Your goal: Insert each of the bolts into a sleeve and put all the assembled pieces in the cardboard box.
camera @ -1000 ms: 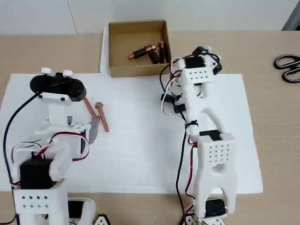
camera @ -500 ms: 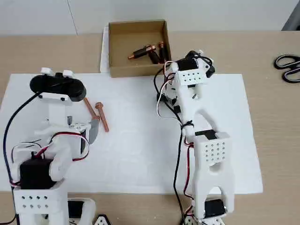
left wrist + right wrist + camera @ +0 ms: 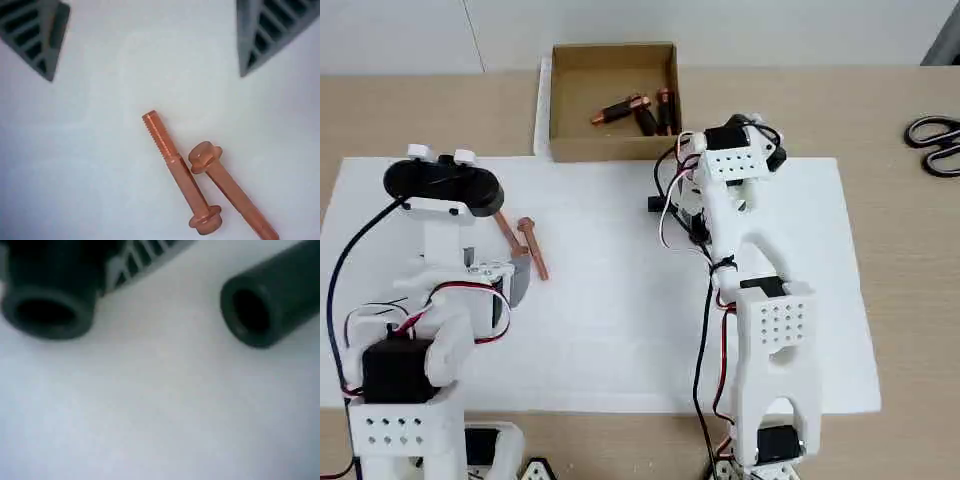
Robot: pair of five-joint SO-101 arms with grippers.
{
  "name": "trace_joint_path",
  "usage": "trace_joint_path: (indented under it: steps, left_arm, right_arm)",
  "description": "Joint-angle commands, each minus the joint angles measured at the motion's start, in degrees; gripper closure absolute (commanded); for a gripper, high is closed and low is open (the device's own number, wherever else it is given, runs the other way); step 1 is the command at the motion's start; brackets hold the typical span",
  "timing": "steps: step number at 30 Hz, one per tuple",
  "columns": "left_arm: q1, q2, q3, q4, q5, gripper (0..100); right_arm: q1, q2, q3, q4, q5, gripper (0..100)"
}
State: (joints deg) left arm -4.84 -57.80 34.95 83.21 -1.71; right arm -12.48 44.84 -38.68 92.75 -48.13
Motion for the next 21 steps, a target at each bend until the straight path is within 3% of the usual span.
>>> trace_joint_path:
  steps: [1, 10, 21]
  left_arm:
    - [-0.35, -0.70, -0.40, -0.88, -0.44, 77]
    - [-0.35, -0.35, -0.48, -0.79, 0.35, 77]
    - [-0.70, 4.66, -6.37, 2.99, 2.81, 77]
  right_arm:
    - [1.01, -1.98, -0.26, 3.21, 1.67, 99.5]
    - [3.38, -18.95, -0.09, 3.38, 14.51, 99.5]
    - [0.92, -24.84, 0.09, 3.47, 50.46, 99.5]
